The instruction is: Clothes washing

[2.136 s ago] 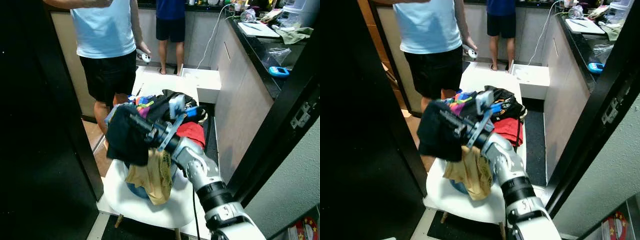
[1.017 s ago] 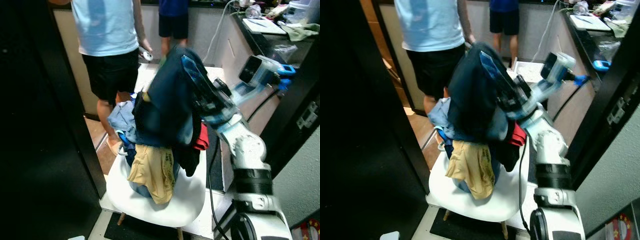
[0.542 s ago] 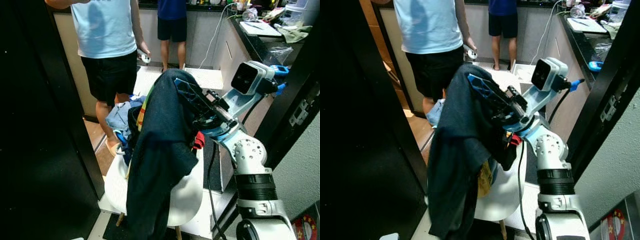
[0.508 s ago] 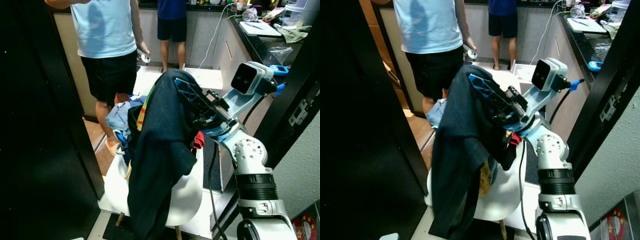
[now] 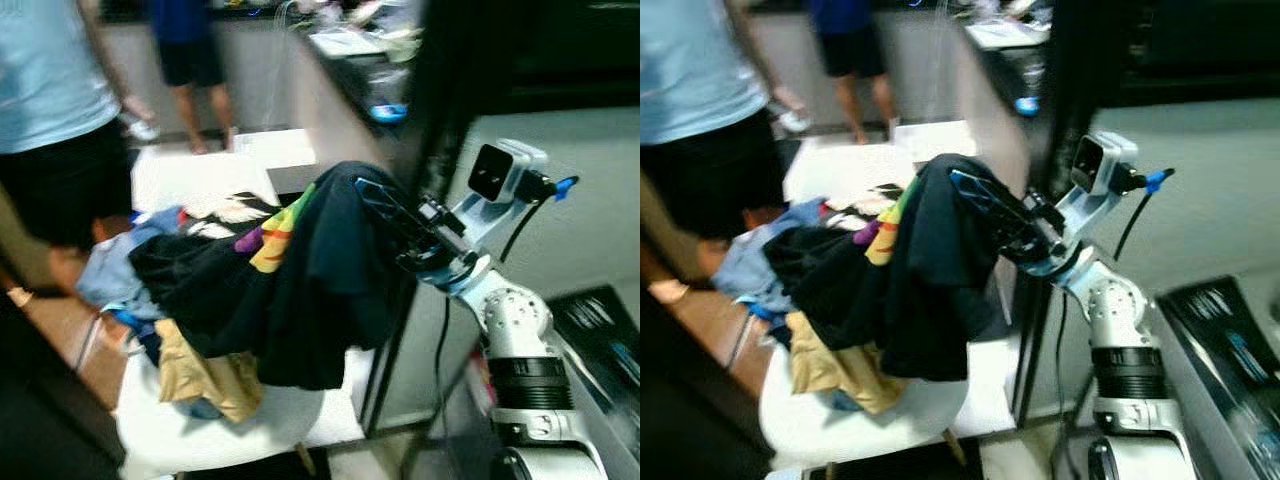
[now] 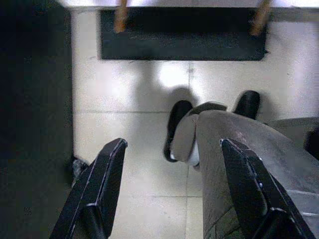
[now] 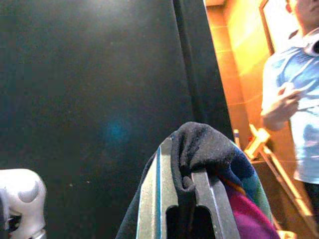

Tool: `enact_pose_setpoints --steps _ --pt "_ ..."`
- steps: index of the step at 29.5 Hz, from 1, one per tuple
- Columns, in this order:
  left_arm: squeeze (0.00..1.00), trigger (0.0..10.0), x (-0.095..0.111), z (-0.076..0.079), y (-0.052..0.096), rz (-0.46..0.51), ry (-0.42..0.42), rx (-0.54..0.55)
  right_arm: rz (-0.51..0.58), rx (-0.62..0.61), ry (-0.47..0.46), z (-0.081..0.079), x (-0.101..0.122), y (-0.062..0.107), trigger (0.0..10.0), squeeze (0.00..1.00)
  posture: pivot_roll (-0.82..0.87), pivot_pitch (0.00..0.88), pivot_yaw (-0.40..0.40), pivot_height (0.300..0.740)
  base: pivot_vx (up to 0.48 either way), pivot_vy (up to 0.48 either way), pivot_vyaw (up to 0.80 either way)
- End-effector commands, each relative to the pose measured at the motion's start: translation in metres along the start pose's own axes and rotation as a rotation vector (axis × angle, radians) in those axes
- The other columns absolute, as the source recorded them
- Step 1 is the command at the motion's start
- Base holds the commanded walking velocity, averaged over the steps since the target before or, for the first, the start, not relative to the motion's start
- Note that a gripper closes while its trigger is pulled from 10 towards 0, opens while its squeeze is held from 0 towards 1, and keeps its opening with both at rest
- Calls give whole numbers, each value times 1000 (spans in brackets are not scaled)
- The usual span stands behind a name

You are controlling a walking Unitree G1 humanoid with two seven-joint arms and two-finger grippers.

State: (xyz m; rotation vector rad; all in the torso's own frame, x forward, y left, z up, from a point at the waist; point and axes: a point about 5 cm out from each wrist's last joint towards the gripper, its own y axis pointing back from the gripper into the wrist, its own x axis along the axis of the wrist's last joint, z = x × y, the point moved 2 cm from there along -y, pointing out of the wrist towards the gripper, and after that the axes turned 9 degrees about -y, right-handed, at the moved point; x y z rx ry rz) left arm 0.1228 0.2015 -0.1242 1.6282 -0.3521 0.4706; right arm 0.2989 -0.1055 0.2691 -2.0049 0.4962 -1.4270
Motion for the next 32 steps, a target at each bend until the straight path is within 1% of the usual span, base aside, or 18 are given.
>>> enact_pose_setpoints --steps 1,8,9,13,15,16,17,20,21,23,25,27,30,31,32 --pt "0 10000 -8 4 1 -33 -17 -17 5 32 -1 -4 2 -2 0 0 151 0 -35 740 0 0 -800" --pt "0 10000 -10 5 2 -38 -14 -19 12 19 13 -3 5 1 0 0 153 0 -31 740 0 0 -800" --pt "0 10000 -12 5 2 -41 -14 -21 29 -11 45 0 11 3 0 0 153 0 -31 740 0 0 -800" --pt "0 10000 -12 5 2 -41 -14 -21 36 -23 57 1 14 4 0 0 153 0 -31 740 0 0 -800" --pt "0 10000 -12 4 2 -41 -15 -22 47 -42 75 3 16 3 0 0 152 0 -31 740 0 0 -800" --pt "0 10000 -12 4 2 -40 -16 -22 66 -73 100 6 21 3 0 0 152 0 -31 740 0 0 -800" --pt "0 10000 -12 4 2 -40 -16 -22 66 -73 100 6 21 3 0 0 152 0 -31 740 0 0 -800" --pt "0 10000 -10 4 2 -34 -22 -24 168 -180 180 19 42 -3 0 0 150 0 -28 740 0 0 -800" --pt "0 10000 -10 4 2 -34 -22 -24 168 -180 180 19 42 -3 0 0 150 0 -28 740 0 0 -800" --pt "0 10000 -9 4 2 -31 -24 -24 216 -230 220 24 54 -8 0 0 150 0 -28 740 0 0 -800" --pt "0 10000 -9 4 2 -31 -24 -24 216 -230 220 24 54 -8 0 0 150 0 -28 740 0 0 -800" --pt "0 10000 -8 5 1 -30 -26 -25 261 -328 282 32 69 -14 0 0 150 0 -28 740 0 0 -800" --pt "0 10000 -8 5 1 -30 -26 -25 261 -328 282 32 69 -14 0 0 150 0 -28 740 0 0 -800" --pt "0 10000 -8 5 1 -30 -27 -26 307 -381 320 36 82 -19 0 0 150 0 -28 740 0 0 -800" --pt "0 10000 -8 5 1 -30 -27 -26 307 -381 320 36 82 -19 0 0 150 0 -28 740 0 0 -800"
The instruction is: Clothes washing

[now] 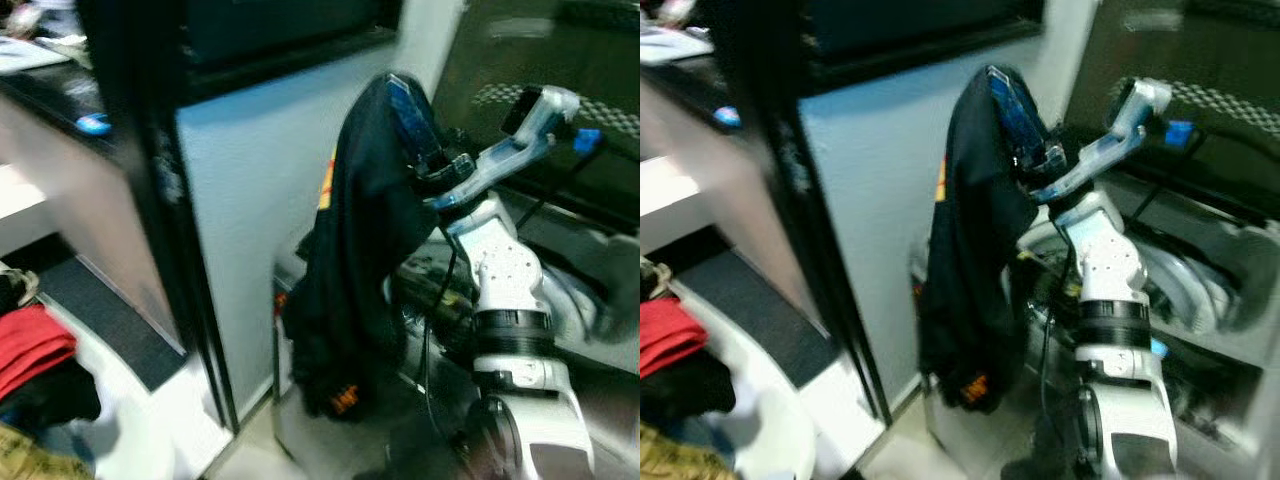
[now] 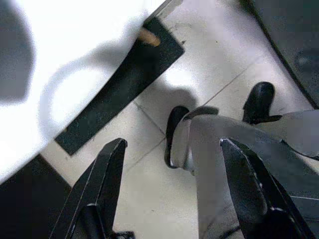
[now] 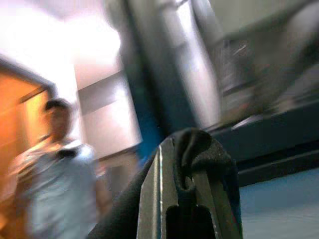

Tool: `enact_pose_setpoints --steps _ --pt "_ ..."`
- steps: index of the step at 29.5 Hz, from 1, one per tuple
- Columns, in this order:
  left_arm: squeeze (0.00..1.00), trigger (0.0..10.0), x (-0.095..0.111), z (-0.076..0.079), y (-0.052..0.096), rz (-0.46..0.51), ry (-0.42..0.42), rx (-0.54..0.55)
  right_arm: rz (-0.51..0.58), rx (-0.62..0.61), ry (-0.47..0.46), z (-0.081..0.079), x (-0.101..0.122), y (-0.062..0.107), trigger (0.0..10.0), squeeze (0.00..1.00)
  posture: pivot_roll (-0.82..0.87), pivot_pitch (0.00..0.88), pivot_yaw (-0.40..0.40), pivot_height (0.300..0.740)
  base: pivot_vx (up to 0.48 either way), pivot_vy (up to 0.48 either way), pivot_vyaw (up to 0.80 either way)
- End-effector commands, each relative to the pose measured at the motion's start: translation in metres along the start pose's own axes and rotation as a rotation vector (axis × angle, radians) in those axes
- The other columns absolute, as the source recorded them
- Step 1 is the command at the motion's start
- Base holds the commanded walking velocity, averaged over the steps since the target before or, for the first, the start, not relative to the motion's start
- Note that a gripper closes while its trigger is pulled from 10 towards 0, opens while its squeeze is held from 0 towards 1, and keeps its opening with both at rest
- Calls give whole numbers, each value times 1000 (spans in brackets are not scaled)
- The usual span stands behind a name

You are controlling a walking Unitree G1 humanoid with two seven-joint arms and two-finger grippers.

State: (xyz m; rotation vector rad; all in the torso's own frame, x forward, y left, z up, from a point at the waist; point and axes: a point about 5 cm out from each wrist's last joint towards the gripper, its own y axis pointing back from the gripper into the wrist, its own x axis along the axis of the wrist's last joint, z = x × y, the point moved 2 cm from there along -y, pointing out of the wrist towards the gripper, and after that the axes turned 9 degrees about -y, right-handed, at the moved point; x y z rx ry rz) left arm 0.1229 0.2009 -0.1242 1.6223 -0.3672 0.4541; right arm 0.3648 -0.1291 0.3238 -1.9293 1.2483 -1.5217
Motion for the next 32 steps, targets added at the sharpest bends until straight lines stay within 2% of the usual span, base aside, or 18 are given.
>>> enact_pose_setpoints --steps 1,3,5,7,12,15,17,18,20,22,24,26,27,28,29,30,31,32 --pt "0 10000 -7 5 1 -31 -10 -16 75 -26 80 -3 21 -14 0 0 149 0 -30 740 0 0 -800" --pt "0 10000 -7 5 1 -31 -10 -16 75 -26 80 -3 21 -14 0 0 149 0 -30 740 0 0 -800" --pt "0 10000 -7 6 1 -30 -7 -17 129 -133 196 1 40 -33 0 0 153 0 -38 740 0 0 -800" --pt "0 10000 -7 7 1 -30 -5 -17 113 -193 279 3 44 -39 0 0 153 0 -38 740 0 0 -800" --pt "0 10000 -7 7 1 -30 -7 -20 132 -242 359 2 50 -54 0 0 153 0 -38 740 0 0 -800" --pt "0 10000 -6 8 1 -29 -13 -25 163 -204 444 -12 60 -81 0 0 138 0 -36 740 0 0 -800" --pt "0 10000 -6 8 1 -29 -13 -25 163 -204 444 -12 60 -81 0 0 138 0 -36 740 0 0 -800" --pt "0 10000 -5 9 0 -26 -11 -27 212 -151 457 -27 72 -100 0 0 142 0 -46 740 0 0 -800" --pt "0 10000 -5 9 0 -26 -11 -27 212 -151 457 -27 72 -100 0 0 142 0 -46 740 0 0 -800" --pt "0 10000 -3 12 0 -22 -1 -27 258 -105 464 -42 83 -119 0 0 158 0 -68 740 0 0 -800" --pt "0 10000 -3 13 0 -21 6 -26 260 -105 469 -44 84 -123 0 0 163 0 -75 740 0 0 -800" --pt "0 10000 -5 15 0 -26 25 -21 -11 -137 542 -23 32 -118 0 0 163 0 -75 740 0 0 -400" --pt "0 10000 -5 15 0 -26 25 -21 -11 -137 542 -23 32 -118 0 0 163 0 -75 740 0 0 0" --pt "0 10000 -6 15 0 -29 31 -20 -127 -148 569 -14 9 -112 0 0 168 0 -78 740 0 0 0" --pt "0 10000 -8 16 1 -33 35 -18 -265 -156 613 -2 -20 -100 3882 0 168 0 -78 740 0 0 0" --pt "0 10000 -8 16 1 -33 35 -18 -265 -156 613 -2 -20 -100 3882 0 168 0 -78 740 0 0 0" --pt "0 10000 -9 16 1 -35 37 -16 -403 -154 610 7 -50 -86 3882 0 168 0 -78 740 0 0 0" --pt "0 10000 -9 16 1 -35 37 -16 -403 -154 610 7 -50 -86 3882 0 168 0 -78 740 0 0 0"
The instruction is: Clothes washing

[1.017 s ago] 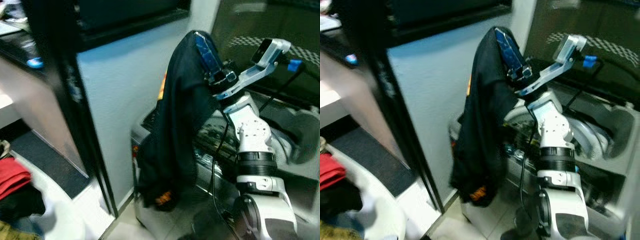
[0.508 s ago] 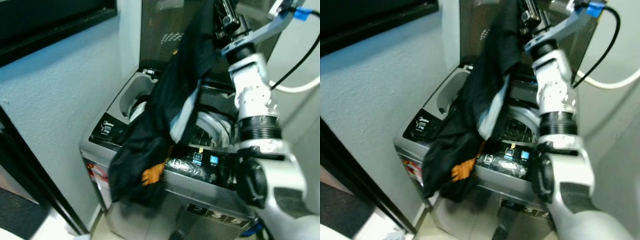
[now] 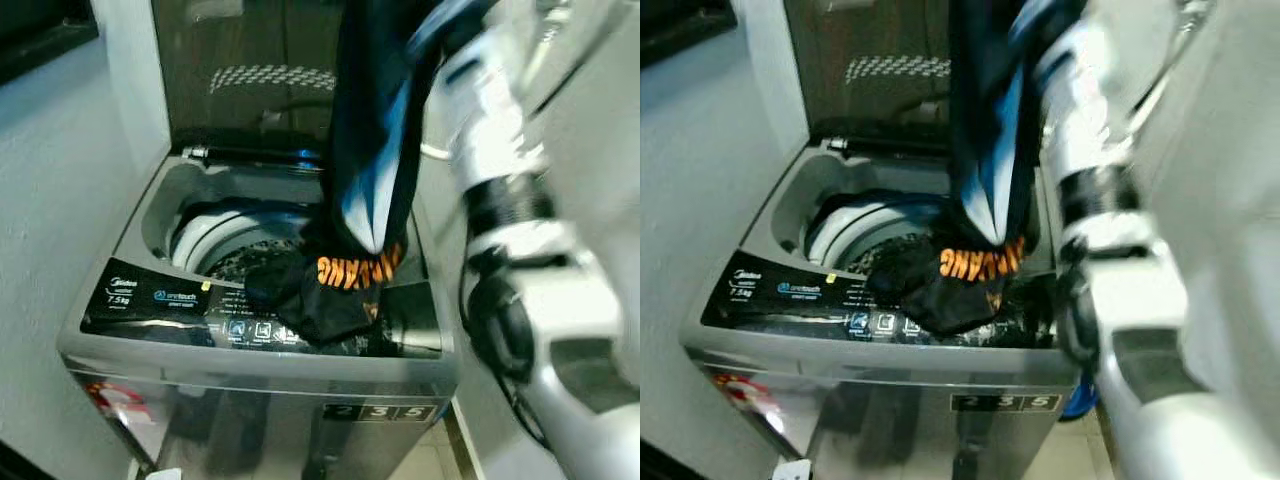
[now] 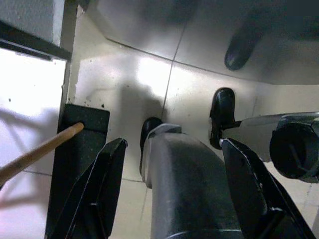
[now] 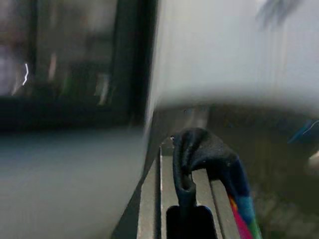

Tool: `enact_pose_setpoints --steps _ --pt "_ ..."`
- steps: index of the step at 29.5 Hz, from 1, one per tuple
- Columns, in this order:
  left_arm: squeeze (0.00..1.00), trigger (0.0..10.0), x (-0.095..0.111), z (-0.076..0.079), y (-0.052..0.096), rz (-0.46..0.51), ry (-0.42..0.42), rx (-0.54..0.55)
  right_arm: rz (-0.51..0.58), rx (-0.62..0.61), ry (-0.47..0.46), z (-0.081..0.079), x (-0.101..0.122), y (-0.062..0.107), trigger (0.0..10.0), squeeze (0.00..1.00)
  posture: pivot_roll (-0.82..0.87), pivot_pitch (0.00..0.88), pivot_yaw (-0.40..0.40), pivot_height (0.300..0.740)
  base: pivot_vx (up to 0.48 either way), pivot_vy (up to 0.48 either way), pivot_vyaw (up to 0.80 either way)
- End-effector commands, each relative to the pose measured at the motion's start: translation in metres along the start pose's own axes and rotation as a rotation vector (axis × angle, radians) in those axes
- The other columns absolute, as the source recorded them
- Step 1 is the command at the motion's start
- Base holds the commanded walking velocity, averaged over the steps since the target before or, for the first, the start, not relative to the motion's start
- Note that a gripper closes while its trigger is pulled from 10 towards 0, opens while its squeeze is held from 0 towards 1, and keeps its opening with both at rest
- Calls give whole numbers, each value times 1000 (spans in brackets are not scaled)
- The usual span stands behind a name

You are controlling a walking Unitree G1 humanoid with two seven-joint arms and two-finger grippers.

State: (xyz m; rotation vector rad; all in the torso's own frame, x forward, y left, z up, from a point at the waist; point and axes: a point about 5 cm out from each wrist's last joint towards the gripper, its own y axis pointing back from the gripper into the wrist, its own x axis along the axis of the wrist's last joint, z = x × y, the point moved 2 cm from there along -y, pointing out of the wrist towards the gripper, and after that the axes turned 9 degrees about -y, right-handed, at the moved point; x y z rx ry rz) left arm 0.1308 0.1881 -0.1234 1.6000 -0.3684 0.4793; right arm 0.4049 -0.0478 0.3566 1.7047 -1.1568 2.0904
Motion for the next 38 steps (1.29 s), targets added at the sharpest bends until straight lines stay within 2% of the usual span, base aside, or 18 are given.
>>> enact_pose_setpoints --steps 1,2,3,4,5,6,15,17,18,23,24,26,29,30,31,34,36,38 --pt "0 10000 -17 2 4 -54 12 2 -199 99 66 -16 -43 7 10000 0 168 0 -78 740 0 0 0" --pt "0 10000 -18 1 4 -55 8 4 -334 181 101 -28 -77 19 10000 0 166 0 -75 740 0 0 0" --pt "0 10000 -18 1 4 -55 8 4 -334 181 101 -28 -77 19 10000 0 166 0 -75 740 0 0 0" --pt "0 10000 -18 0 4 -56 5 6 -427 237 123 -36 -100 29 10000 0 164 0 -71 740 0 0 0" --pt "0 10000 -18 0 4 -56 5 6 -427 237 123 -36 -100 29 10000 0 164 0 -71 740 0 0 0" --pt "0 10000 -19 -1 4 -56 0 7 -482 262 140 -39 -114 38 10000 0 161 0 -67 740 0 0 0" --pt "0 10000 -20 -4 5 -59 -9 10 -559 220 203 -25 -125 47 10000 0 160 0 -63 740 0 0 0" --pt "0 10000 -20 -4 5 -60 -11 11 -595 209 246 -21 -130 51 10000 0 157 0 -59 740 0 0 0" --pt "0 10000 -20 -5 5 -62 -11 11 -648 202 303 -20 -139 57 10000 0 157 0 -59 740 0 0 0" --pt "0 10000 -22 -5 5 -65 -8 12 -719 189 387 -19 -153 66 10000 0 163 0 -62 740 0 0 0" --pt "0 10000 -22 -5 5 -67 -7 12 -742 175 414 -19 -158 70 10000 35 163 0 -62 740 0 0 0" --pt "0 10000 -23 -4 6 -69 -5 14 -762 109 414 -15 -164 74 10000 722 163 0 -62 740 0 0 0" --pt "0 10000 -23 -4 6 -69 -4 15 -767 83 408 -13 -165 75 10000 722 163 0 -62 740 0 0 0" --pt "0 10000 -24 -4 6 -70 -3 16 -766 50 393 -10 -166 76 10000 918 174 0 -69 740 0 0 0" --pt "0 10000 -24 -5 6 -71 -3 17 -759 25 377 -7 -166 77 10000 1000 174 0 -69 740 0 0 0" --pt "0 10000 -25 -5 6 -74 -5 19 -707 -20 282 -5 -164 77 10000 1000 172 0 -65 740 0 0 0" --pt "0 10000 -25 -6 6 -74 -6 20 -696 -26 267 -5 -164 77 10000 1000 172 0 -65 740 0 0 0" --pt "0 10000 -26 -7 7 -75 -9 23 -585 -23 108 -10 -157 71 10000 1000 169 0 -59 740 0 0 0"
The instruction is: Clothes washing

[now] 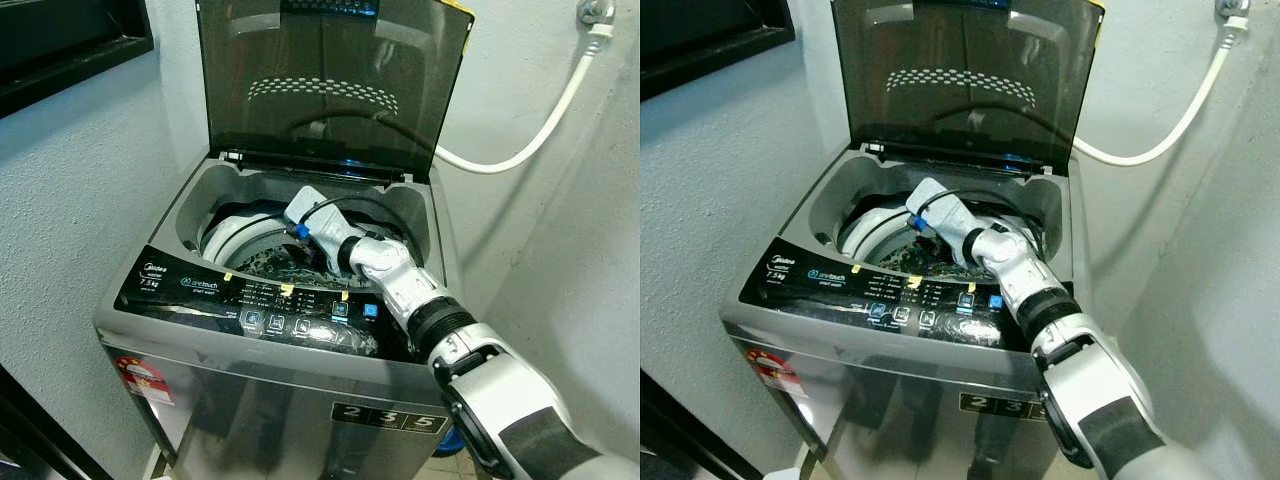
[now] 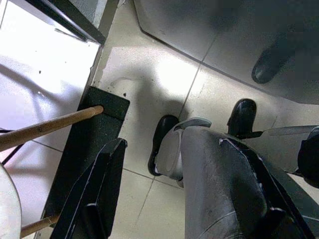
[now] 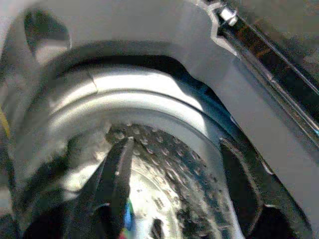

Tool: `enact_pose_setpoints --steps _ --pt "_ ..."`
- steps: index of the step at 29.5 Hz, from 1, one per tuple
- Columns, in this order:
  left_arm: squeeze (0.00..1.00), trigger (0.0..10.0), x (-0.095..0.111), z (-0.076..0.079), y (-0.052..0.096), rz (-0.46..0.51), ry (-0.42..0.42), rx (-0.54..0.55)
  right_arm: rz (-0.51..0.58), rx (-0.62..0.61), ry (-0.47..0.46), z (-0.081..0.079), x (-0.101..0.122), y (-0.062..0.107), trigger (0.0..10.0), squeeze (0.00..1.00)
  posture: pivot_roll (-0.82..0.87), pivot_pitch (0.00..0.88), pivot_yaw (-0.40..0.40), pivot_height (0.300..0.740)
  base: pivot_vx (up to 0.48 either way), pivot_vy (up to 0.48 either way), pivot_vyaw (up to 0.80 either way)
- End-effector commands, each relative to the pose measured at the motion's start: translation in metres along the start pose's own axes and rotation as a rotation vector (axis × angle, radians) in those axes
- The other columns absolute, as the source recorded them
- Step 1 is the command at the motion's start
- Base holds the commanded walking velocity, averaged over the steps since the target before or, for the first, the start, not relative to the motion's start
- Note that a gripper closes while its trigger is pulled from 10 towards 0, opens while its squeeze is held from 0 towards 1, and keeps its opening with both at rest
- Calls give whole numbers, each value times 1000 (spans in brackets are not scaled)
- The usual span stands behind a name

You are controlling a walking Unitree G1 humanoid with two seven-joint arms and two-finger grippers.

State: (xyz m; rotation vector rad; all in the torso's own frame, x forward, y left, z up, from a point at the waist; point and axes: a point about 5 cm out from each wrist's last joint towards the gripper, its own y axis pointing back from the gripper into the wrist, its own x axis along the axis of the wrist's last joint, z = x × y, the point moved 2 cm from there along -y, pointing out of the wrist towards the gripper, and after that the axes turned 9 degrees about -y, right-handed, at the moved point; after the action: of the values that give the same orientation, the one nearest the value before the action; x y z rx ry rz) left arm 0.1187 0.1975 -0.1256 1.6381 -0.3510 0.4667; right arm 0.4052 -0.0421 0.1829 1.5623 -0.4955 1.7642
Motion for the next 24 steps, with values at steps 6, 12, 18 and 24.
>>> enact_pose_setpoints --steps 6,12,18,24 --pt "0 10000 -15 1 3 -57 -4 -5 344 248 -355 -16 29 12 10000 12 166 0 -53 740 0 0 0" --pt "0 10000 -16 0 3 -65 1 -5 469 499 -484 -34 32 31 10000 0 163 0 -47 740 0 0 0" --pt "0 10000 -17 -1 3 -75 4 -5 480 664 -551 -56 17 42 10000 0 166 0 -46 740 0 0 0" --pt "0 10000 -17 -2 3 -79 -10 -8 501 764 -596 -66 13 50 10000 0 166 0 -40 740 -263 0 0"
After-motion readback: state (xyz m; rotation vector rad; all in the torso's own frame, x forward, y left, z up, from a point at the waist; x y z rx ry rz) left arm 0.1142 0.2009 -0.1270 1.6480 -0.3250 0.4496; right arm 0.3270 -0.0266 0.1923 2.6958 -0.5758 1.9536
